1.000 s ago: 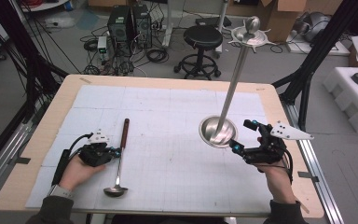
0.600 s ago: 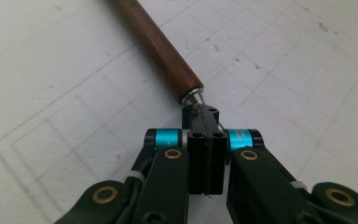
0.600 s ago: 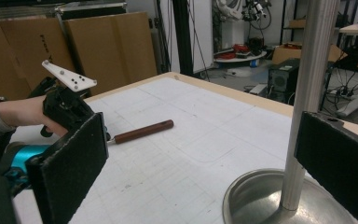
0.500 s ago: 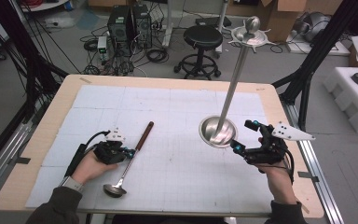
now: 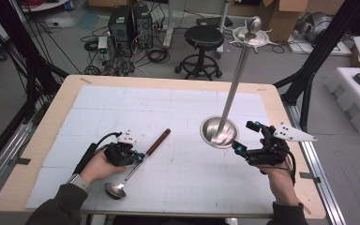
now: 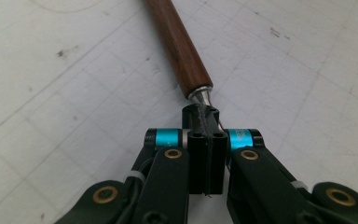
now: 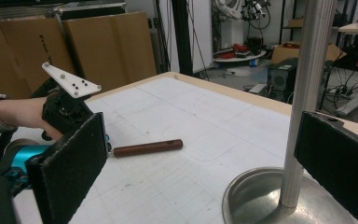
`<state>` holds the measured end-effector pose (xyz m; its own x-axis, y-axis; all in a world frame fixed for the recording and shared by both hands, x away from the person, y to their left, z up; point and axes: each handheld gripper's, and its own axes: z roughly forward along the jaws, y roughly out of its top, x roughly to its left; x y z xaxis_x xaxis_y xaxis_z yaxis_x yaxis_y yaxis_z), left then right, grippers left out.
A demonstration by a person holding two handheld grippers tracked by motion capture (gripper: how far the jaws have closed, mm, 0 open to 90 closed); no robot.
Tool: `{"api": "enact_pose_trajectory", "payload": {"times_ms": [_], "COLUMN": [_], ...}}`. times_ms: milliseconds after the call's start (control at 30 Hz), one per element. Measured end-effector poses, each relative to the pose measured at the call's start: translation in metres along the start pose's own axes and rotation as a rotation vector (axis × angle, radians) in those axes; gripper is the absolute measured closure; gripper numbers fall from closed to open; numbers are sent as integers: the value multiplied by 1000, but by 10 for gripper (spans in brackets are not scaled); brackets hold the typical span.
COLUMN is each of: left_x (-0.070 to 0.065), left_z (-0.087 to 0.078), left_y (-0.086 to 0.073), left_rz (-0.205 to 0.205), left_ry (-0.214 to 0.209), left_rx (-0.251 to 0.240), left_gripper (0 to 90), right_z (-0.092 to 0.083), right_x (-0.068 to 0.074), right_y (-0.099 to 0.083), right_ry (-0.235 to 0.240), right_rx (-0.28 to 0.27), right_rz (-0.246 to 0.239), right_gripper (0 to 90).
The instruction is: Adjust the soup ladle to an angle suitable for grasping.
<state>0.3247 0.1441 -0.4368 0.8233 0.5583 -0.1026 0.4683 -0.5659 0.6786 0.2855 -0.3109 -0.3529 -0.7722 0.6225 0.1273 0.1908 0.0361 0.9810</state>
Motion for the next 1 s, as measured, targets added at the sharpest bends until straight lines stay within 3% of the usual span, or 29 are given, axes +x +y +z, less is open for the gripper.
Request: {"api": "enact_pose_trajectory", "payload": {"times_ms": [267,367,633,767,800,1000], "left_x": [-8,-8,-16,-21,-22,-27], "left_z": [6,6,9,10,11,14], "left_y": [4,5,6,8,8,12], "left_rz": [48,43,122,160,152,203], "left_ry": [-28,-59,-115,-114,-118,-156], "left_rx": [0,15,9,20,16,29], "left_gripper": [899,899,899,899,899,899], "right_z": [-2,-2,-1,-1,-1,0], "right_x": [0,0,0,1,1,1], "right_y": [-1,-1,-2,-2,-3,-4], "right_ry": [-1,0,-4,-6,-7,-6], "right_rx": [0,0,8,9,11,16], "right_rz": [2,2,1,0,0,-3], "right_gripper": [14,14,14,14,14,14]}}
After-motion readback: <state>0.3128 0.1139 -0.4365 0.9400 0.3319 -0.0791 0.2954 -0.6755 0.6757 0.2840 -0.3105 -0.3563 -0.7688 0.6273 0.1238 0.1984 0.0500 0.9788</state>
